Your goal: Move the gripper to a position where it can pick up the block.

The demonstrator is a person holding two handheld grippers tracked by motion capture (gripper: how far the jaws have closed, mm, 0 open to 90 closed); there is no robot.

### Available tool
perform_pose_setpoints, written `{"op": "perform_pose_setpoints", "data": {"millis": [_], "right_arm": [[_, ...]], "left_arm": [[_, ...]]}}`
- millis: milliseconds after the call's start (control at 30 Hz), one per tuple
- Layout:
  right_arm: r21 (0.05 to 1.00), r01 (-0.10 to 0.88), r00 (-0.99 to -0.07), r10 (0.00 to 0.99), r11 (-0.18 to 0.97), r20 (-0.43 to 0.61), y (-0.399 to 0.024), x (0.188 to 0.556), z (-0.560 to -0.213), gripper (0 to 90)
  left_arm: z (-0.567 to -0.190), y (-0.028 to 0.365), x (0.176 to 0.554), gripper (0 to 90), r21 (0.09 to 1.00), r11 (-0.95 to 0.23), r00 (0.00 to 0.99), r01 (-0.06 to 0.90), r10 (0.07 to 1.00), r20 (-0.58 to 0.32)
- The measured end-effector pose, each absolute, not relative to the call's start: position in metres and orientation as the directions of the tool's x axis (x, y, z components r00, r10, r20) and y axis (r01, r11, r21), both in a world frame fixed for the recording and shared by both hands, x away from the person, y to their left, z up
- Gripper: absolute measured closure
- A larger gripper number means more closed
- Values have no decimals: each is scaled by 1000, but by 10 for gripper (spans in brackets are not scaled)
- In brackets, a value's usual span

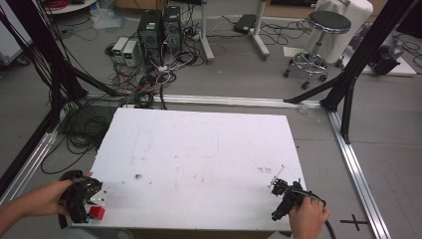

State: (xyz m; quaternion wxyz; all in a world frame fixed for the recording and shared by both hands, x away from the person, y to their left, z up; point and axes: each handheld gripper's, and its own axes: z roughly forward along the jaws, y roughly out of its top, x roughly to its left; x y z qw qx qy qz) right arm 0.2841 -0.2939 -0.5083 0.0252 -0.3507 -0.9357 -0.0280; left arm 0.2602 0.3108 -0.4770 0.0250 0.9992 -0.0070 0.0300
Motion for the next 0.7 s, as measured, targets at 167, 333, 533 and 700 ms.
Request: {"op": "perform_pose_setpoints", "data": {"millis": [167, 333, 533, 700], "right_arm": [[33, 653, -757, 650, 756, 72, -294, 284, -509, 32], [32, 655, -755, 652, 755, 68, -294, 284, -509, 32], [26, 657, -753, 654, 754, 71, -293, 284, -509, 32], [25, 658, -752, 655, 752, 72, -293, 284, -509, 32]], "left_arm": [[-483, 312, 256, 260, 37, -999, 997, -33, -30, 64], [-489, 313, 253, 260, 22, -999, 997, -39, -38, 61], [-495, 313, 251, 260, 16, -999, 997, -48, -47, 65], [-503, 313, 249, 257, 6, -999, 997, -48, -47, 59]]}}
